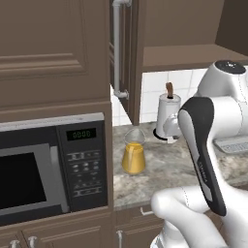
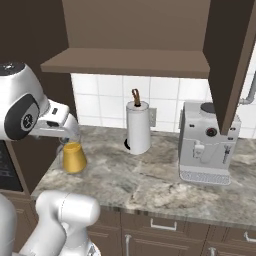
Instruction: There is a tray on the dining counter. Grab the cup, mug, and pitcher and place them on the tray. The pitcher may be placed next to the tray if it cannot fit the tray.
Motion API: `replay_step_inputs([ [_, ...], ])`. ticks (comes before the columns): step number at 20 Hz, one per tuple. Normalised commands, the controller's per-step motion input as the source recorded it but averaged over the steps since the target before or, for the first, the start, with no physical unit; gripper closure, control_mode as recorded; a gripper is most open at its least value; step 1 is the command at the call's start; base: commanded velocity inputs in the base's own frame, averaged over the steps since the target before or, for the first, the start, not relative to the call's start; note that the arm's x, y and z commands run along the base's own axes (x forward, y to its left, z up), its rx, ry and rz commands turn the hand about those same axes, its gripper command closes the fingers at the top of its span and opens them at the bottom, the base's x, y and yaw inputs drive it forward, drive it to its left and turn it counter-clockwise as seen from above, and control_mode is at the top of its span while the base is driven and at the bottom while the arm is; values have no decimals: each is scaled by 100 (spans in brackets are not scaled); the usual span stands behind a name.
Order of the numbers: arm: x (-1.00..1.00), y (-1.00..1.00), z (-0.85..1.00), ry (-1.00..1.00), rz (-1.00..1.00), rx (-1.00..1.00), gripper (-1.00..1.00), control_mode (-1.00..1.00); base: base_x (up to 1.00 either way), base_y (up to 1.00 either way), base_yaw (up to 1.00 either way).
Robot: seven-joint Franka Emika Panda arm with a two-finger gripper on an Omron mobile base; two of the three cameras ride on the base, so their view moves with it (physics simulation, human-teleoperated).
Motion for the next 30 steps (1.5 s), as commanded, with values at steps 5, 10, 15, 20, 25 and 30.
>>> replay_step_inputs([
  [5, 0, 10, -24, 8, 0, 1, -100, -100, 0, 0, 0],
  [10, 0, 9, -1, 14, 0, 2, -100, -100, 0, 0, 0],
  [15, 0, 9, -8, 16, 0, 2, -100, -100, 0, 0, 0],
  [20, 0, 10, -11, 18, 0, 2, -100, -100, 0, 0, 0],
  [25, 0, 6, -16, 18, 0, 1, -100, -100, 0, 0, 0],
  [30, 0, 7, -17, 18, 0, 1, -100, -100, 0, 0, 0],
])
